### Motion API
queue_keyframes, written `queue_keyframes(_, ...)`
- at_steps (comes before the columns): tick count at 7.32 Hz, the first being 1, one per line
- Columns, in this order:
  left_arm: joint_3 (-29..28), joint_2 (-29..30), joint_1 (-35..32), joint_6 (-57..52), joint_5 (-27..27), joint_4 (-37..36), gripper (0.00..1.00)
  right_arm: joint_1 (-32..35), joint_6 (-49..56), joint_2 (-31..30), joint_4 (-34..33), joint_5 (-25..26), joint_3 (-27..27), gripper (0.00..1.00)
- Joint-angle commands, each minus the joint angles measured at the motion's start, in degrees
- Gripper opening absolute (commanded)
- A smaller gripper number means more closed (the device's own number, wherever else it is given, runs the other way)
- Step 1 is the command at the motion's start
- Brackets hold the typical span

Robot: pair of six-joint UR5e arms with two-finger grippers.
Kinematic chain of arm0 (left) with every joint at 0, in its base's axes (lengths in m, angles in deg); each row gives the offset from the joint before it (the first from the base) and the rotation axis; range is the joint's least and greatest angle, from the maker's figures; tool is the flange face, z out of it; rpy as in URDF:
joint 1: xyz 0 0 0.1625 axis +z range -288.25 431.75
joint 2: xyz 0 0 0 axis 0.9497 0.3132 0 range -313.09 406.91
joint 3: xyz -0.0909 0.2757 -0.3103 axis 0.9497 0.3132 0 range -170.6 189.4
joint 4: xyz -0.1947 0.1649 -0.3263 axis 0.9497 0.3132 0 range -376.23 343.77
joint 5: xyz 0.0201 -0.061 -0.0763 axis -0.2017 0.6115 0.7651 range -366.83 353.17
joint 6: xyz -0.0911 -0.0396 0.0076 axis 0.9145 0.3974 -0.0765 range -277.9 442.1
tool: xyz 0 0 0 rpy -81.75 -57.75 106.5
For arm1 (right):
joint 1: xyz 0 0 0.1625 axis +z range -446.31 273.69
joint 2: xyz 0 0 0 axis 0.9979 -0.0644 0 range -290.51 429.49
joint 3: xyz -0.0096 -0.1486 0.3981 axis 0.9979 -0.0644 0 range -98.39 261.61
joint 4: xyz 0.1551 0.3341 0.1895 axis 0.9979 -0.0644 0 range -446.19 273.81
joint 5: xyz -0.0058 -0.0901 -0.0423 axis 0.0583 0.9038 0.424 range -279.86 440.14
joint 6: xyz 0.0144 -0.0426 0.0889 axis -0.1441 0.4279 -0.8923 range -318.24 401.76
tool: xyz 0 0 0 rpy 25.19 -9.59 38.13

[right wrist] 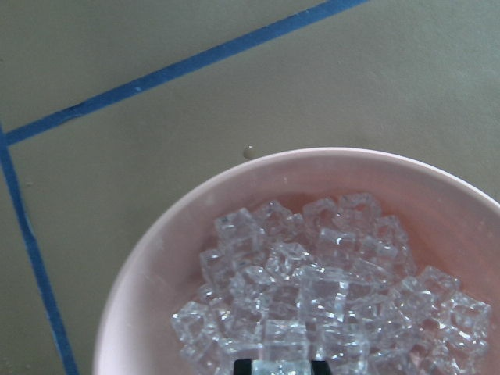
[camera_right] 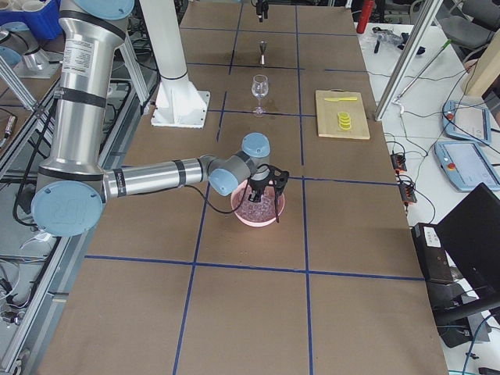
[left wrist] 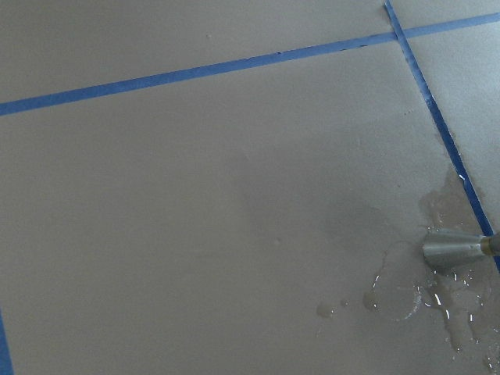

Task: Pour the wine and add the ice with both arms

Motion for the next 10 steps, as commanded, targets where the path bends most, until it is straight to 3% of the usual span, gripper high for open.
queue_keyframes(1,-0.05,2.26,-0.57,-1.55,0.54,-3.31,1.0,2.45,0.09,3.34,-0.92,-0.22,2.83,0.0)
queue_keyframes(3,-0.13,7.86,-6.68,-15.55,-0.86,-18.45,1.0,2.46,-0.34,10.45,-7.83,0.22,3.54,0.0)
queue_keyframes(5,-0.48,15.51,-12.85,-27.36,-7.87,-34.12,1.0,1.85,-0.52,15.3,-14.96,-0.04,6.6,0.0)
queue_keyframes(8,-5.67,23.43,-18.05,-29.6,-7.73,-44.77,1.0,-4.63,-11.2,26.44,-24.11,0.92,9.08,0.0)
queue_keyframes(9,-5.58,24.5,-17.97,-29.51,-8.16,-49.61,1.0,-7.79,-15.77,30.4,-25.87,2.14,9.34,0.0)
queue_keyframes(10,-5.5,23.38,-17.97,-29.51,-8.08,-49.31,1.0,-12.09,-20.51,34.52,-28.42,4.33,9.6,0.0)
